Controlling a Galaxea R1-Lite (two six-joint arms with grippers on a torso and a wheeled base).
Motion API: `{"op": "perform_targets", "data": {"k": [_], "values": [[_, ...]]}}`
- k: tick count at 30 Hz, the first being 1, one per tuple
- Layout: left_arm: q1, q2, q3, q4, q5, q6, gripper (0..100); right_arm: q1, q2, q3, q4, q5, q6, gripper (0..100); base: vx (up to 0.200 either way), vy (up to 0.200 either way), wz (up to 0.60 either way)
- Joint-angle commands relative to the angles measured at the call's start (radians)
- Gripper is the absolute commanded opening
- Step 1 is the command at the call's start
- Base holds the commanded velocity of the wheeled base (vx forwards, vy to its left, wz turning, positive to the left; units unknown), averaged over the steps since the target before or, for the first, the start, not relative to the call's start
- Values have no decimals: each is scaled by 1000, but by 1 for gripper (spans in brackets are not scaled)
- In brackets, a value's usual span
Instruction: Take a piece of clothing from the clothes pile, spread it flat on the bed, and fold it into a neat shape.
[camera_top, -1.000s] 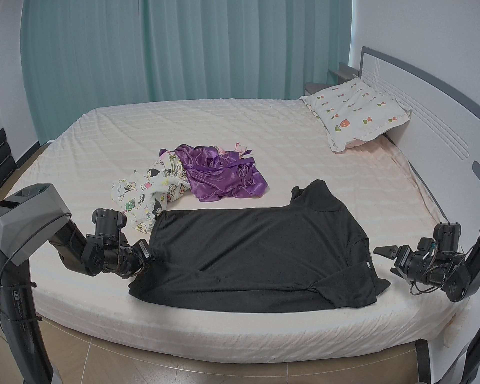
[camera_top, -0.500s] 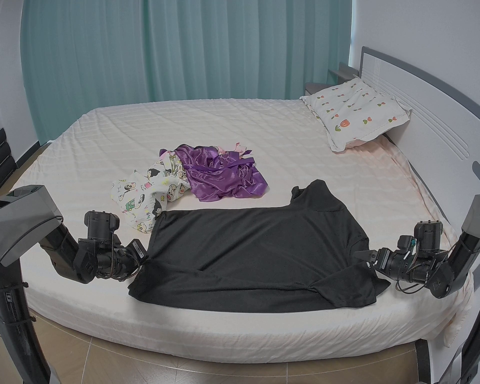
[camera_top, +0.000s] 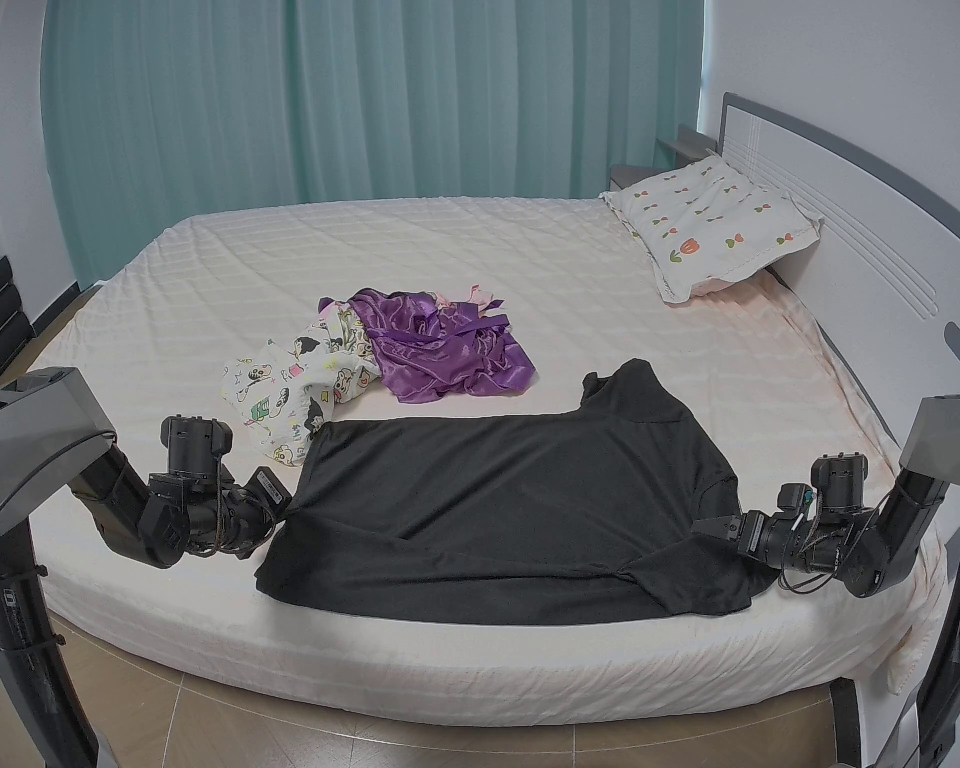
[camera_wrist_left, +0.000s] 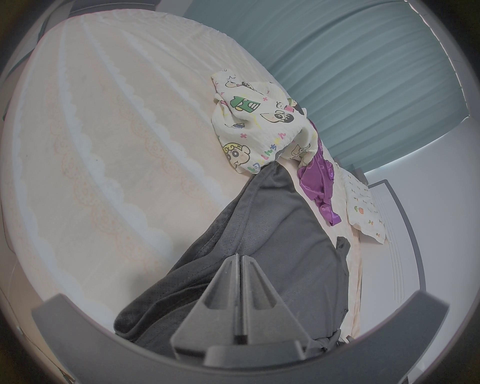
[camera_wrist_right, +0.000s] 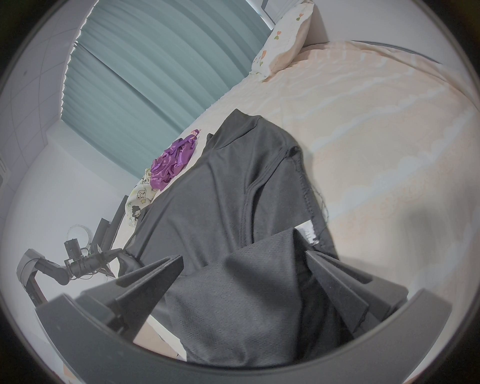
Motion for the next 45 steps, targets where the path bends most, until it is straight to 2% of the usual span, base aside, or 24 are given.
{"op": "perform_targets", "data": {"k": [1, 12, 13, 21, 29, 33, 39, 45], "values": [[0, 2, 0, -3, 1, -5, 0, -37, 6, -9, -5, 3, -1, 100, 0, 0, 0], [0, 2, 2, -3, 1, -7, 0, -29, 47, -11, -57, 8, 1, 100, 0, 0, 0], [0, 2, 2, -3, 1, -7, 0, -26, 50, -11, -57, 9, 1, 0, 0, 0, 0], [4, 2, 0, -3, 1, -8, 0, -43, 29, -9, -60, 17, 16, 0, 0, 0, 0], [6, 3, 2, -3, 37, -40, 0, -63, 12, -12, -144, 29, 116, 0, 0, 0, 0], [6, 5, 3, -3, 38, -42, 0, -63, 27, -15, -199, 28, 145, 0, 0, 0, 0], [18, 19, 2, -3, 38, -48, 0, -63, 55, -57, -207, 17, 169, 0, 0, 0, 0], [40, 11, -9, -7, 38, -119, 0, -79, 46, -57, -204, 17, 172, 0, 0, 0, 0]]}}
